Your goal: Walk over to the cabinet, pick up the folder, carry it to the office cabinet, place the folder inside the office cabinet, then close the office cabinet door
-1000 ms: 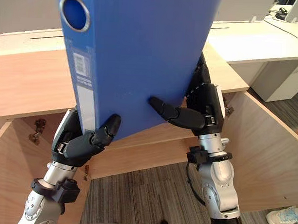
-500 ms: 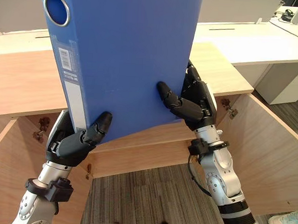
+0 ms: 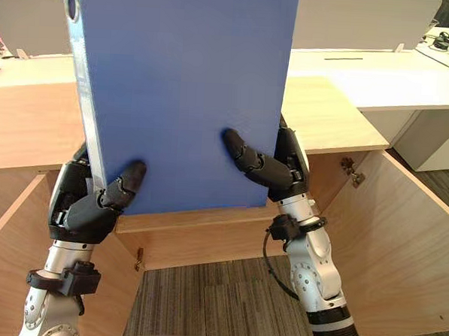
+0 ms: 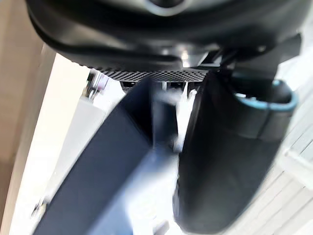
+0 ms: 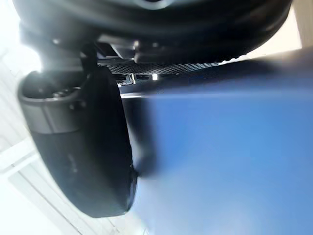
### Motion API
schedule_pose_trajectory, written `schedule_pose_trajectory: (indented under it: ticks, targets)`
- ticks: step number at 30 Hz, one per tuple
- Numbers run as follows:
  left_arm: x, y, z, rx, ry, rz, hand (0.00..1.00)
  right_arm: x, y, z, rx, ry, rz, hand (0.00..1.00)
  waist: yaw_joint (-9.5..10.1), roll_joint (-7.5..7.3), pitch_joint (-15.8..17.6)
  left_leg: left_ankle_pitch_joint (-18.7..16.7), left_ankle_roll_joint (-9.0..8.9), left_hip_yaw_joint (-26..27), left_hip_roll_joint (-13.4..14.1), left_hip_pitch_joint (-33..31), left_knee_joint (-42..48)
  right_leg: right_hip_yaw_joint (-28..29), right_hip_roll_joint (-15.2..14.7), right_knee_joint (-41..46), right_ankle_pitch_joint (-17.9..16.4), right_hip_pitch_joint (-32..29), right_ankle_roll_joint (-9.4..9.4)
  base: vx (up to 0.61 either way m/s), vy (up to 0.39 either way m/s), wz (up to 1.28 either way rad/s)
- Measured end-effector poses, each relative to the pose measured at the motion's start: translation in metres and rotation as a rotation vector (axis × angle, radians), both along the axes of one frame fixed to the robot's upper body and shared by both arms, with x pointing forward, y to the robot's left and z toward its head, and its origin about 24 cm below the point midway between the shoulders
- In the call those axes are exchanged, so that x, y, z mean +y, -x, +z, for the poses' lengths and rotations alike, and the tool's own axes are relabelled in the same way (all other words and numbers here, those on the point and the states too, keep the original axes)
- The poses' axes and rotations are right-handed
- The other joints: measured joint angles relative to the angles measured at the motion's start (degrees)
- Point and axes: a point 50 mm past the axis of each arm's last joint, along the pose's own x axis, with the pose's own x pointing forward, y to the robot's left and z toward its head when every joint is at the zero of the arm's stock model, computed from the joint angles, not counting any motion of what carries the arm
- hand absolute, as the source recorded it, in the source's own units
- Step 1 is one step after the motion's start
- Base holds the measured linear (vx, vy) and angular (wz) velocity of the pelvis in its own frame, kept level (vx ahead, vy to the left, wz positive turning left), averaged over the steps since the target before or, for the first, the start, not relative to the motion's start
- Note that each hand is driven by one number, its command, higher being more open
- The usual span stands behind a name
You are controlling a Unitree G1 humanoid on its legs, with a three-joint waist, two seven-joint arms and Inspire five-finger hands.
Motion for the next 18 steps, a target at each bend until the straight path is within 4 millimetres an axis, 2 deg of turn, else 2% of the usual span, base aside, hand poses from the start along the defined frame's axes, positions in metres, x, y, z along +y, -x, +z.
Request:
schedule_pose_trajectory:
  ticks: [3, 5, 7, 11, 14, 18]
  targets:
    - [0.023, 0.001, -0.022, 0.094, 0.032, 0.187, 1.0, -0.011, 0.005, 0.01, -0.047, -0.008, -0.102, 0.0, -0.02, 0.02, 0.0, 0.4, 0.01, -0.9, 0.0, -0.5, 0.0, -0.8, 0.0, 0.1, 0.0, -0.1, -0.02, -0.04, -0.024, 0.16]
    - [0.044, 0.011, -0.049, 0.23, 0.073, 0.359, 1.0, -0.025, 0.009, 0.02, -0.092, -0.053, -0.187, 0.0, -0.03, 0.04, 0.0, 0.5, 0.01, -0.9, 0.0, -0.6, 0.0, -0.8, 0.0, 0.1, 0.0, -0.2, -0.05, -0.03, -0.014, 0.03]
    - [0.057, 0.025, -0.076, 0.372, 0.103, 0.482, 1.0, -0.04, 0.015, 0.029, -0.143, -0.093, -0.286, 0.0, -0.02, -0.02, -0.1, 0.6, 0.03, -1.0, -0.1, -0.9, 0.0, -0.9, -0.1, 0.2, 0.0, -0.6, -0.08, -0.02, -0.004, 0.0]
    - [0.06, 0.041, -0.106, 0.533, 0.102, 0.537, 1.0, -0.059, 0.02, 0.034, -0.176, -0.115, -0.395, 0.0, -0.05, -0.03, -0.1, 0.7, 0.07, -1.1, -0.2, -1.5, 0.0, -1.0, -0.2, 0.2, 0.0, -1.2, -0.08, 0.0, -0.001, 0.01]
    - [0.054, 0.044, -0.126, 0.642, 0.058, 0.513, 1.0, -0.061, 0.02, 0.034, -0.17, -0.113, -0.415, 0.0, -0.29, 0.0, -0.1, 0.8, 0.02, -1.2, -0.2, -1.8, 0.0, -1.5, -0.2, 0.2, 0.0, -1.3, -0.08, -0.01, -0.003, 0.01]
    - [0.039, 0.05, -0.17, 0.87, -0.015, 0.444, 1.0, -0.057, 0.019, 0.034, -0.168, -0.105, -0.402, 0.0, -0.32, -0.06, -0.3, 0.9, 0.05, -1.5, -0.2, -2.9, 0.0, -1.7, -0.2, 0.2, 0.0, -2.3, -0.07, -0.01, -0.009, 0.03]
